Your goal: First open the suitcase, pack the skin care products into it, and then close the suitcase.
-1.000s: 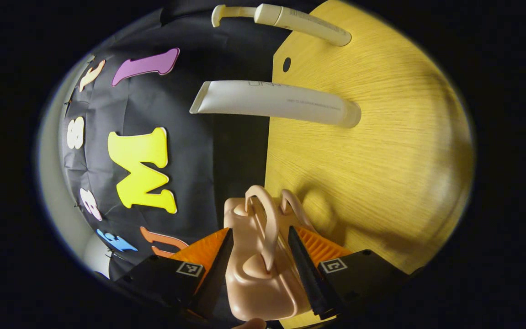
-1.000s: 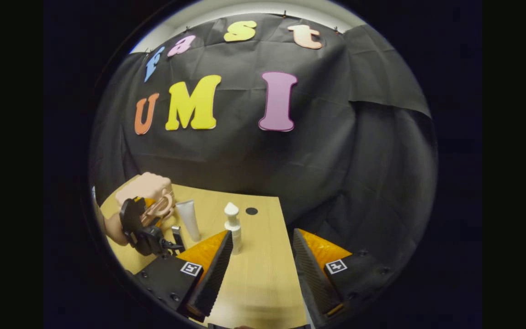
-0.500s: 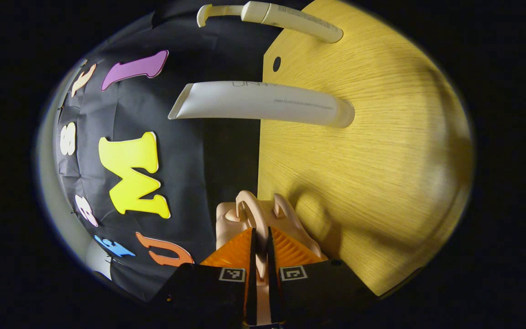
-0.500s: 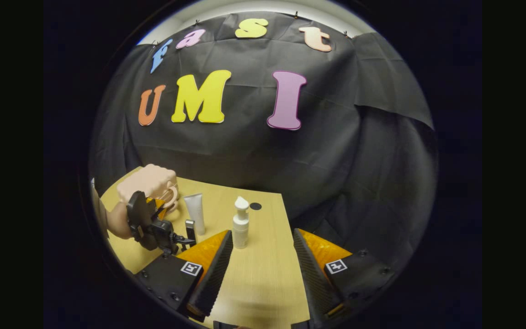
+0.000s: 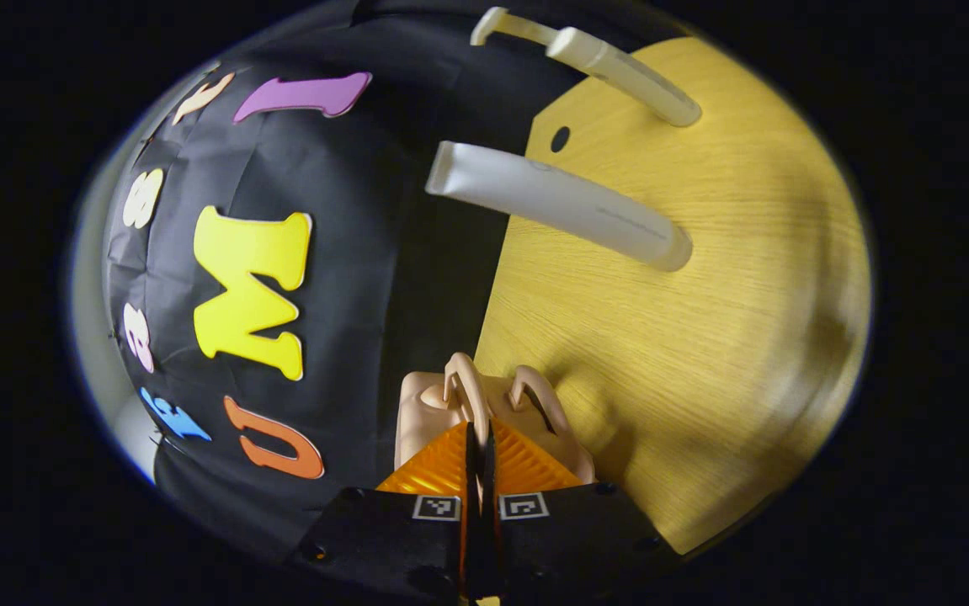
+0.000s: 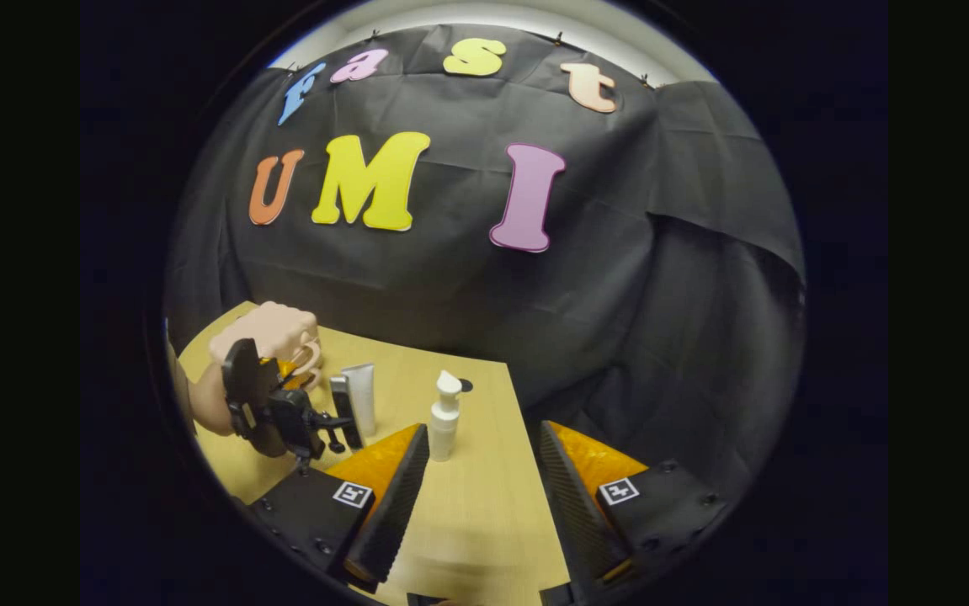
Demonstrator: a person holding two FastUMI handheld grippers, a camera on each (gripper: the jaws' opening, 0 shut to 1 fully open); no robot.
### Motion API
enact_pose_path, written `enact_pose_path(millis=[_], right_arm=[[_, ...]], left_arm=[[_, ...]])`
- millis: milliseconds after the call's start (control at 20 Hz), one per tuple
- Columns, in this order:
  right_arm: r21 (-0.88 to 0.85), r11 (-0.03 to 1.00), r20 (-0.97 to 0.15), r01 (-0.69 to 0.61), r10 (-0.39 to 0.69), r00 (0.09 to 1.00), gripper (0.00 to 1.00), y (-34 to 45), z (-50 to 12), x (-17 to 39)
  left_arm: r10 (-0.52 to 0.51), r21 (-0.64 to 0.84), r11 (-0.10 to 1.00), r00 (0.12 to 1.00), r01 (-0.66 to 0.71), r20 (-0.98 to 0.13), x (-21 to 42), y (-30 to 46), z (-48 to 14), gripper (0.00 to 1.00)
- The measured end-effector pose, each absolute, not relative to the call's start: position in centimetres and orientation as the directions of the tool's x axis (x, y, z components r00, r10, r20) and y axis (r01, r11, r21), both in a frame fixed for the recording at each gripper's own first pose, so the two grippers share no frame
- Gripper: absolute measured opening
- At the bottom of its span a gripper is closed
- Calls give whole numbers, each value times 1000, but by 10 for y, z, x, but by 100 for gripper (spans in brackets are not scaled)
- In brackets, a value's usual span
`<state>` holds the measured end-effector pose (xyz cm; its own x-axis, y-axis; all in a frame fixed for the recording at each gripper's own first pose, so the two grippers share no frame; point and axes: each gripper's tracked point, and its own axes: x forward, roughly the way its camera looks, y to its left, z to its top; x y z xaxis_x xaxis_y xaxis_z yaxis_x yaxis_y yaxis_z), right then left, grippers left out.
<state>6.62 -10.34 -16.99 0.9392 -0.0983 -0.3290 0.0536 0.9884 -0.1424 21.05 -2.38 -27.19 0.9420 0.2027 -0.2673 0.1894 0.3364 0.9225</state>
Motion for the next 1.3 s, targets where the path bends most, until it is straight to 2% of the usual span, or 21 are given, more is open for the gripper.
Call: enact_pose_path(millis=[350, 800, 1050, 1300], right_arm=[[-132, 987, -258, 88, -120, 959, 79, -63, -129, 75], [-124, 990, -256, 71, -101, 961, 79, 14, -121, 83], [-125, 991, -266, 46, -78, 961, 79, 57, -114, 87], [-123, 991, -313, 51, -87, 946, 79, 86, -121, 80]], left_arm=[[115, 825, 539, 956, 167, -269, 199, -4, -206, 2], [138, 712, 701, 977, 21, -165, 188, 112, -98, 2], [139, 646, 762, 985, -37, -107, 182, 194, -79, 2], [188, 529, 840, 979, -119, -78, 177, 301, -92, 2]])
